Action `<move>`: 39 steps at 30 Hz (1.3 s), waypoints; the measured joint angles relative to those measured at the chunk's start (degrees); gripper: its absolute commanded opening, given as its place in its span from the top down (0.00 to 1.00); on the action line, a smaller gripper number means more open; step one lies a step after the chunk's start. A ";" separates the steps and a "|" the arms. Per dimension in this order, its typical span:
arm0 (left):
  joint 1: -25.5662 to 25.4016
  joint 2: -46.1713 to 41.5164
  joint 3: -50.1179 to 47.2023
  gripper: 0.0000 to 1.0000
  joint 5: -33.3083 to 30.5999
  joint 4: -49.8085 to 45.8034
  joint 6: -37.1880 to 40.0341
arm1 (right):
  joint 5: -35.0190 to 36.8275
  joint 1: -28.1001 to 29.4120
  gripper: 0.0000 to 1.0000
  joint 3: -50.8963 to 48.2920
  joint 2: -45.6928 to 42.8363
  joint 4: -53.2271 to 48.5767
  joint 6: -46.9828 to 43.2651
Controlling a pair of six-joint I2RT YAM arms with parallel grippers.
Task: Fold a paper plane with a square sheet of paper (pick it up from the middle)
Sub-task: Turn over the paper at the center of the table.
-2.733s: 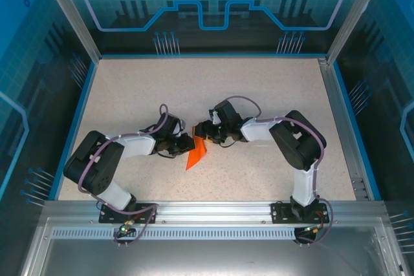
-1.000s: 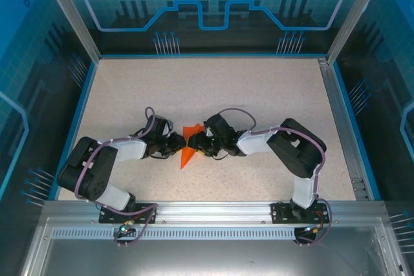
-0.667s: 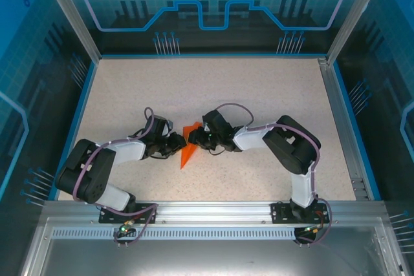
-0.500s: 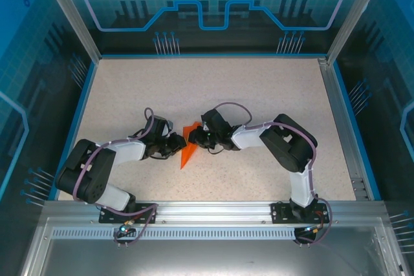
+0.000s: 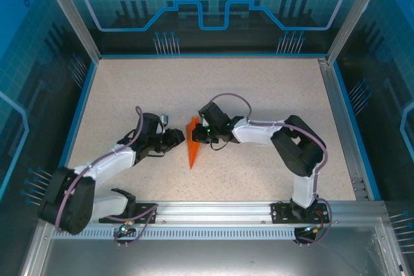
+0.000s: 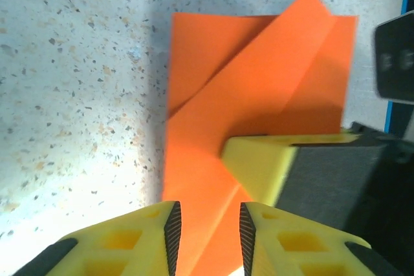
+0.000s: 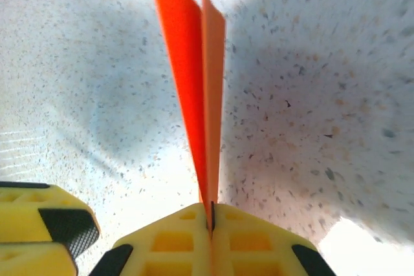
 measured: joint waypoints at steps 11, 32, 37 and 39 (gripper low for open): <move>0.00 -18.27 1.31 0.44 -6.62 -13.99 5.60 | 19.82 -0.13 0.99 8.79 -14.32 -33.99 -13.81; 0.00 -13.81 0.44 0.36 -15.17 -9.25 -1.11 | 44.98 4.17 0.95 36.20 14.03 -72.32 -13.40; 0.00 -17.86 -2.86 0.27 -17.59 -9.81 -2.03 | 44.52 5.25 0.94 37.81 17.84 -73.53 -13.07; 0.00 -19.34 -3.26 0.25 -18.49 -9.90 -2.45 | 44.06 5.44 0.94 38.97 18.67 -73.77 -12.96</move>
